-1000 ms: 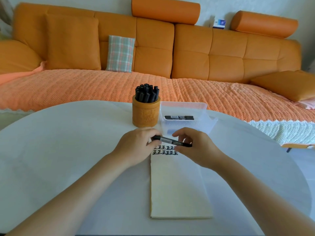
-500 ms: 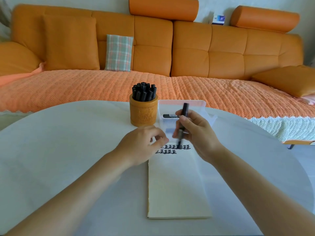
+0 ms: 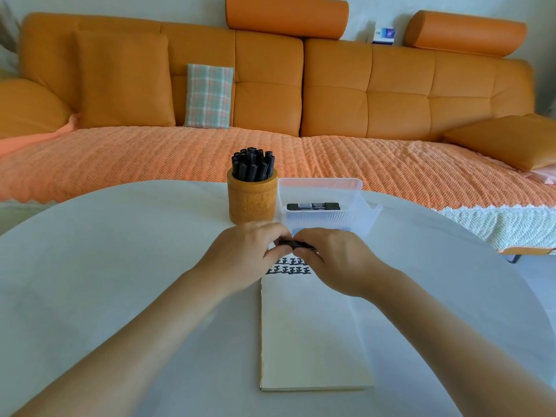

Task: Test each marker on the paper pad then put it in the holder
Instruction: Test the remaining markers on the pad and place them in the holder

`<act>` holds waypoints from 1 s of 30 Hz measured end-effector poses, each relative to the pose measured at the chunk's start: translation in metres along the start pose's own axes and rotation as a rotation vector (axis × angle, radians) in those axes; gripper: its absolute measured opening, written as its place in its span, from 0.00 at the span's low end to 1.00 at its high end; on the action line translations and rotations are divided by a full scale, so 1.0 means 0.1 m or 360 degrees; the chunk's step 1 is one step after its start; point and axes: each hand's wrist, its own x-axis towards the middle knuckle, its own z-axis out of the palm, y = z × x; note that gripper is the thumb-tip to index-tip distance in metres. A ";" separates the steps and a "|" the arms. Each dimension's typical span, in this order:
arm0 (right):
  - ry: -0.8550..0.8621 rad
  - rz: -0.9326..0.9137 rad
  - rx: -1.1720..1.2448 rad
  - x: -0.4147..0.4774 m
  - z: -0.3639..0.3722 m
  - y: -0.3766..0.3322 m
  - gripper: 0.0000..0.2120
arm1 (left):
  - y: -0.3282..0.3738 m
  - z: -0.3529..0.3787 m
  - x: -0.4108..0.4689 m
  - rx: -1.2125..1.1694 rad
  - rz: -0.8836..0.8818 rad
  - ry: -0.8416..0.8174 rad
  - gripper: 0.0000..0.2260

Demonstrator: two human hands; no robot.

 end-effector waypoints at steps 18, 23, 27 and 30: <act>-0.0098 0.0206 0.0270 -0.10 -0.08 0.02 0.13 | -0.15 0.00 -0.03 0.0087 -0.0165 0.0076 0.03; -0.0031 0.0341 0.0527 -0.12 -0.10 0.15 0.19 | -0.35 0.06 -0.10 0.0202 -0.0404 0.0072 0.03; 0.0074 0.0602 0.1319 -0.13 -0.10 0.21 0.22 | -0.49 0.17 -0.14 0.0209 -0.0470 -0.0009 0.02; 0.0096 0.0583 0.1449 -0.21 -0.08 0.30 0.24 | -0.57 0.24 -0.16 0.0230 -0.0438 -0.0099 0.06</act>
